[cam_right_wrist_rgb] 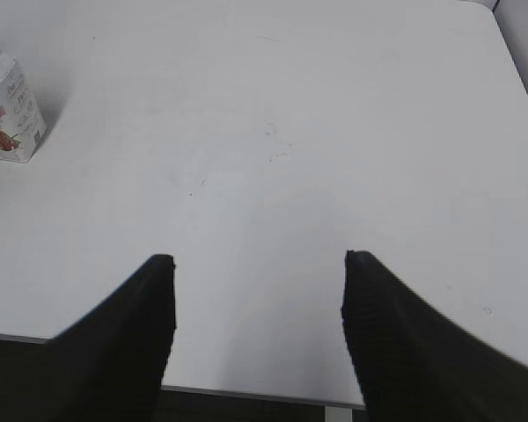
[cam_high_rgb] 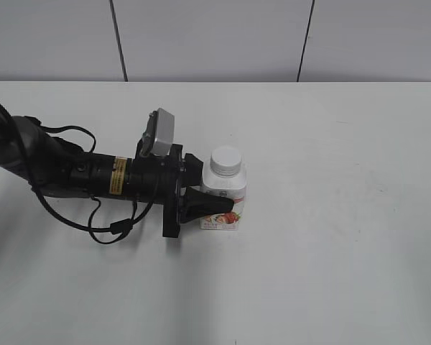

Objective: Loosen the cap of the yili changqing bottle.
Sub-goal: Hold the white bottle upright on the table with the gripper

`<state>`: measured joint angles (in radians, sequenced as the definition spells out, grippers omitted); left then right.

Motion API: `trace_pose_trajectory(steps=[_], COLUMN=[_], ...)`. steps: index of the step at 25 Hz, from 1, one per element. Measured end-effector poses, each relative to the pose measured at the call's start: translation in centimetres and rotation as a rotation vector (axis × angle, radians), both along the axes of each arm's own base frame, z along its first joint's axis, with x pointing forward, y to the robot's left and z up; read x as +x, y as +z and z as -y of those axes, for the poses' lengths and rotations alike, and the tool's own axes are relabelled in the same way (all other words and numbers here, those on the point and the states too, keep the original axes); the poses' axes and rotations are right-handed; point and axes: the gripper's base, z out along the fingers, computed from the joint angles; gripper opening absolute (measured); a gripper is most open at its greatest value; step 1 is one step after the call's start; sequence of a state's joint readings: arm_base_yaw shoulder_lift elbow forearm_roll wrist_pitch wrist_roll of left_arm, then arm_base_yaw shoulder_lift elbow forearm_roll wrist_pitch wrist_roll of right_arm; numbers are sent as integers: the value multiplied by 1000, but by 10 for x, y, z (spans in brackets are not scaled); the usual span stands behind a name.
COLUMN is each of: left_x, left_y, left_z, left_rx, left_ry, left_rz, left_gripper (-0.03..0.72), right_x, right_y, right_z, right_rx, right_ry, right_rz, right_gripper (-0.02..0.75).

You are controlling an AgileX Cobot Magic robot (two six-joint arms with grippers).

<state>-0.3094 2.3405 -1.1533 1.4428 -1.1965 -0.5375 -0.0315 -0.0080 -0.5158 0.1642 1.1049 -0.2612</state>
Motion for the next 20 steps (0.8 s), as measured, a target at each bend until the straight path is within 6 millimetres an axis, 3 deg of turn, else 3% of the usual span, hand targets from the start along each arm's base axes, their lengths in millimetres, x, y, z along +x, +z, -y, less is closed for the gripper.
trace_pose_trajectory(steps=[20], left_x=[-1], left_y=[0], left_z=[-1], left_rx=[2], left_ry=[-15], left_rz=[1], left_gripper=[362], right_x=[2], right_y=[1], right_z=[-3], right_rx=[66], right_ry=[-1], right_rz=[-9], right_gripper=[480])
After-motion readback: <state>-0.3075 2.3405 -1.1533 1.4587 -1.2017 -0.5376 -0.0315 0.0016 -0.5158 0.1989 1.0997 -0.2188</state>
